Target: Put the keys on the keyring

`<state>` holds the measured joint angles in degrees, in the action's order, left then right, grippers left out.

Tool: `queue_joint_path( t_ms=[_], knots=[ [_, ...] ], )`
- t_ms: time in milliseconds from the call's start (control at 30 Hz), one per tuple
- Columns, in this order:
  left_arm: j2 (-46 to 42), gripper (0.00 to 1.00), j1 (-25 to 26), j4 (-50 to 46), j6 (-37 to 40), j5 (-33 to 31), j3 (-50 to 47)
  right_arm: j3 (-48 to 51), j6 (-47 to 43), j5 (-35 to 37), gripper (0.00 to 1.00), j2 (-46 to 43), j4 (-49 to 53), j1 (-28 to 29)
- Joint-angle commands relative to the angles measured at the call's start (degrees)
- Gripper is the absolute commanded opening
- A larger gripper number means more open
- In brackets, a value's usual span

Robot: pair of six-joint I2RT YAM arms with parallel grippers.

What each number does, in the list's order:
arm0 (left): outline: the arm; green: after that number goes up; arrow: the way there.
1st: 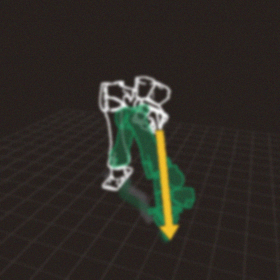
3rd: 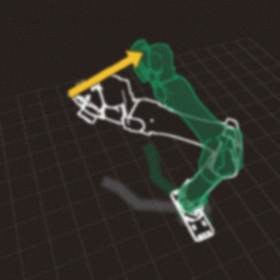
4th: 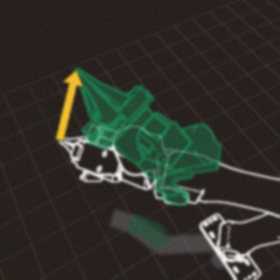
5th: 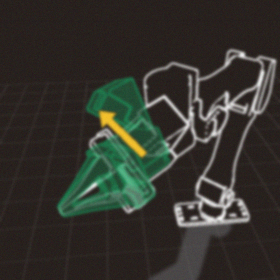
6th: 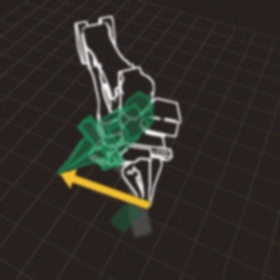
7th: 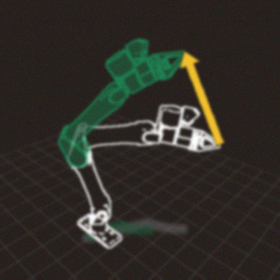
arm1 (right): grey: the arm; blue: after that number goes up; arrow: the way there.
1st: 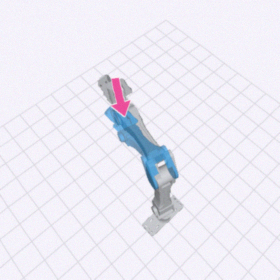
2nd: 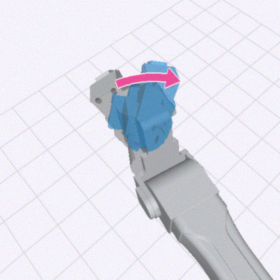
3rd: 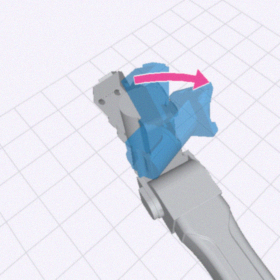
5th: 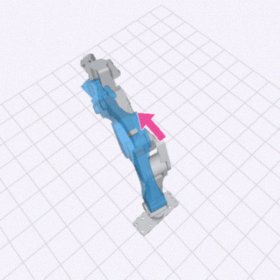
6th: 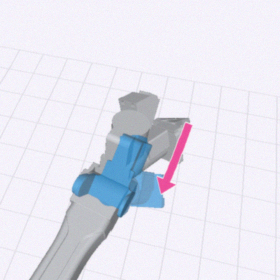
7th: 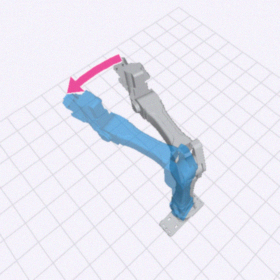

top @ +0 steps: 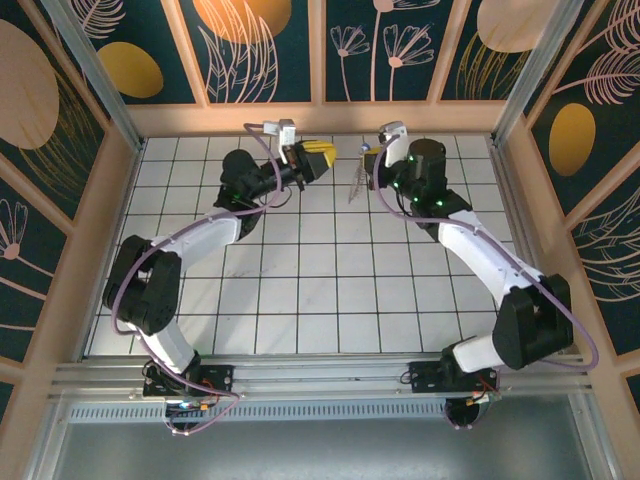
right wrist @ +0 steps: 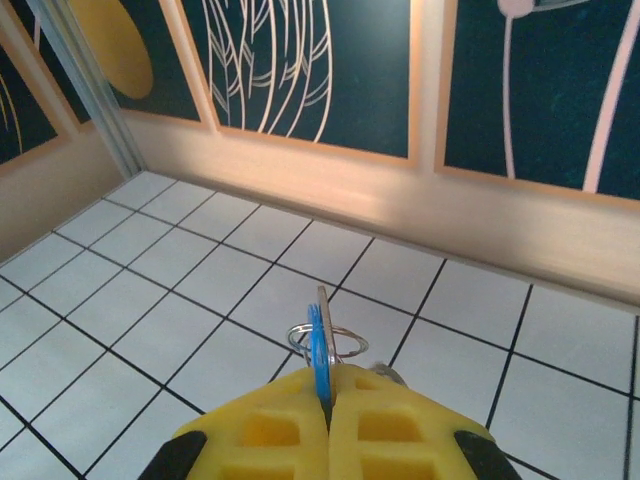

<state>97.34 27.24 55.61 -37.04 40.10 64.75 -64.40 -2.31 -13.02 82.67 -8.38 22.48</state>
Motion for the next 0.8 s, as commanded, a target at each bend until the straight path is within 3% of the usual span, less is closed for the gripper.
queue_joint_path(
  t_ms=[0,433,767],
  knots=[
    [-3.08,0.26,-1.97,1.91,0.18,-3.84,-2.73,-3.4,1.76,-2.36,0.0,3.63,-2.5,0.3],
    [-9.78,0.29,-4.74,-2.97,3.06,-6.91,-7.12,-18.89,3.58,-6.03,0.0,24.42,-2.27,2.98],
    [-12.6,0.29,-4.83,-3.33,2.61,-8.21,-10.41,-3.74,11.2,-7.26,0.0,24.19,-12.11,7.8]
  ],
)
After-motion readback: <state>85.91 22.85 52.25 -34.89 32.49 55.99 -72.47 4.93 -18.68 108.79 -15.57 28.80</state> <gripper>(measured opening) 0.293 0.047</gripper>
